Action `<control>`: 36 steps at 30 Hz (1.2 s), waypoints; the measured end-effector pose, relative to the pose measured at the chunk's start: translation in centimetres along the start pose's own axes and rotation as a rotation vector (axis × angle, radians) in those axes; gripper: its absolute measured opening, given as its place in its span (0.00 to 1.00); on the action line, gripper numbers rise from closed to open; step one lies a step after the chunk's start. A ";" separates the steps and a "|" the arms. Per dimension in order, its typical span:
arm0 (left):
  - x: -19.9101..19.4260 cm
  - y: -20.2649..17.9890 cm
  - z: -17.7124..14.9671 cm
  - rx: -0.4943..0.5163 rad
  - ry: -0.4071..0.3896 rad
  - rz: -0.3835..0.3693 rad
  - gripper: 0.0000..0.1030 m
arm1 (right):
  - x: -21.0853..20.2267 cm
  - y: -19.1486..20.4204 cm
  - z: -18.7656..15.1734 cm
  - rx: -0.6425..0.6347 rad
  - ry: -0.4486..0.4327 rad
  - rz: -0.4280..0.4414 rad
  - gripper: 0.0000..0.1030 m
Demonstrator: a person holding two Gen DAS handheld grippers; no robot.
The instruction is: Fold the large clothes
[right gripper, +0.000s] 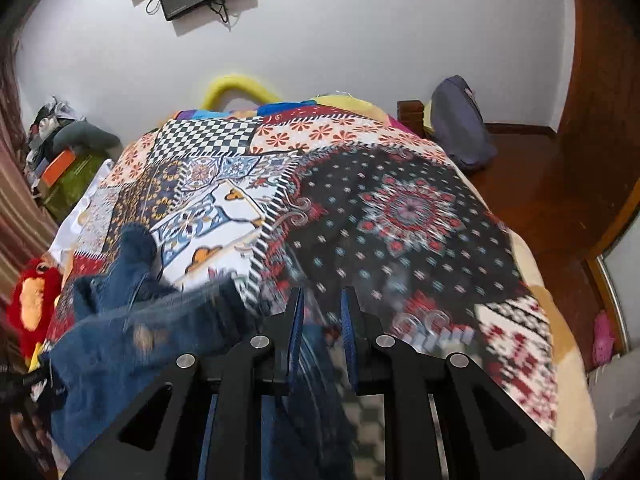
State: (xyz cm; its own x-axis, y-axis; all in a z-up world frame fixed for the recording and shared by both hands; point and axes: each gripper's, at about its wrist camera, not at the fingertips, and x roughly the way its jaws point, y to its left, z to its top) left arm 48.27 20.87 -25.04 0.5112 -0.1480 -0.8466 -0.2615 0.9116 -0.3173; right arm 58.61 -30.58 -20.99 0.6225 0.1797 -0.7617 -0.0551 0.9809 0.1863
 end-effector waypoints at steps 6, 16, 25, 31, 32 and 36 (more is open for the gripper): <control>-4.5 -1.4 0.3 0.072 -0.017 0.033 0.48 | -4.6 0.7 -2.2 -0.086 -0.001 0.039 0.14; -9.8 -1.3 -1.3 0.162 -0.110 0.157 0.92 | -9.3 7.4 -5.9 -0.282 0.011 0.136 0.14; -2.2 -4.1 -5.0 0.445 0.035 0.270 0.95 | -5.0 12.9 -8.1 -0.367 0.123 0.181 0.14; 1.8 -2.3 -1.1 0.333 0.063 0.288 0.94 | 0.2 16.0 -7.8 -0.399 0.215 0.184 0.14; 2.0 -2.0 -0.4 0.319 0.042 0.310 0.94 | 1.2 16.3 -7.6 -0.397 0.228 0.187 0.14; 2.5 -0.1 2.0 0.255 0.002 0.328 0.95 | 3.3 17.1 -6.0 -0.377 0.174 0.186 0.14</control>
State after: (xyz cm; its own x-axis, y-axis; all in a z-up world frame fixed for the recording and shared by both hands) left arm 51.17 21.16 -26.28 0.4324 0.1659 -0.8863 -0.1989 0.9763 0.0857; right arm 55.06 -12.75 -24.07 0.4366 0.3339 -0.8354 -0.4542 0.8833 0.1157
